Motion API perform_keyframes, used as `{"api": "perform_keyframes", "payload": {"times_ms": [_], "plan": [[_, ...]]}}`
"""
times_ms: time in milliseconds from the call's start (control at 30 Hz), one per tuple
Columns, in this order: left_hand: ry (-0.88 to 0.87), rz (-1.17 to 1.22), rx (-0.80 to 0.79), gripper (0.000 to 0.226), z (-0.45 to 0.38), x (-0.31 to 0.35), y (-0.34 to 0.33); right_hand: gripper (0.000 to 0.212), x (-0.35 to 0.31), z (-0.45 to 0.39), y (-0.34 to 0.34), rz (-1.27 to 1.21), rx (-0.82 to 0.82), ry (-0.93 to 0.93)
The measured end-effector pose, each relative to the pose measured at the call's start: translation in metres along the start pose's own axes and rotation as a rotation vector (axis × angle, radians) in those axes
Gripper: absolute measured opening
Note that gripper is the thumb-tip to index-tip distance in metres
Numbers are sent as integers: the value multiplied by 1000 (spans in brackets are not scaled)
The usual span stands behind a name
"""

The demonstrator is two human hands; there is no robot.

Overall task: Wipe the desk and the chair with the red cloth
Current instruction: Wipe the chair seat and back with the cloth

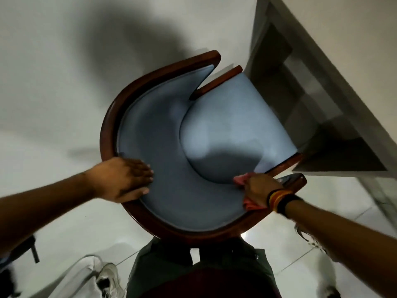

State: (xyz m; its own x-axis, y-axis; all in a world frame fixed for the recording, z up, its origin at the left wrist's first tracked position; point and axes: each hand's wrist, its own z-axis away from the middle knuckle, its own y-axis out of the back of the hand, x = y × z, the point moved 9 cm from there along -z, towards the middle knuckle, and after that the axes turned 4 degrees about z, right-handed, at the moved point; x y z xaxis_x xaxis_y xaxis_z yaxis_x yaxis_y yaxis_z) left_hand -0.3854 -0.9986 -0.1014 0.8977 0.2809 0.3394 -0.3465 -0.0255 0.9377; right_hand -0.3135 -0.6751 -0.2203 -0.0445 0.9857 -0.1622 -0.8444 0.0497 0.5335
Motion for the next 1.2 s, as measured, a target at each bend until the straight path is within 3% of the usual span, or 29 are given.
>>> {"api": "perform_keyframes", "payload": {"times_ms": [100,233,333,433,500,567,633,700,833,967,1067,1133,1200], "plan": [[86,40,-13,58,-12,46,-28,56,46,-4,10,67,-12,-135],[159,110,-38,52,-20,67,-43,39,-56,4,-8,-147,146,73],[194,92,-52,47,-19,65,-37,54,-144,3,-35,-387,172,165],[252,101,-116,49,-24,64,-34,56,-139,-1,-39,-423,157,233],[430,157,-145,57,-22,53,-33,56,-112,0,-44,-354,53,300],[733,277,-104,70,-26,38,-36,54,-94,4,-41,-307,-3,359],[1006,394,-66,61,-46,30,-55,54,-92,8,-37,-261,2,397],[1189,513,-213,56,-80,32,-98,53,-89,12,-39,-205,3,372],[1305,637,-517,53,-128,49,-160,50,-68,25,-42,-149,24,306],[1494,821,-292,36,-115,46,-151,71,-47,38,-25,-359,115,248],[1524,966,30,27,-115,42,-121,86,-24,34,-16,-611,90,187],[1552,1004,294,32,-111,40,-85,79,-16,27,-8,-738,44,164],[1510,1053,472,36,-115,39,-50,53,-11,24,4,-968,-20,157]]}}
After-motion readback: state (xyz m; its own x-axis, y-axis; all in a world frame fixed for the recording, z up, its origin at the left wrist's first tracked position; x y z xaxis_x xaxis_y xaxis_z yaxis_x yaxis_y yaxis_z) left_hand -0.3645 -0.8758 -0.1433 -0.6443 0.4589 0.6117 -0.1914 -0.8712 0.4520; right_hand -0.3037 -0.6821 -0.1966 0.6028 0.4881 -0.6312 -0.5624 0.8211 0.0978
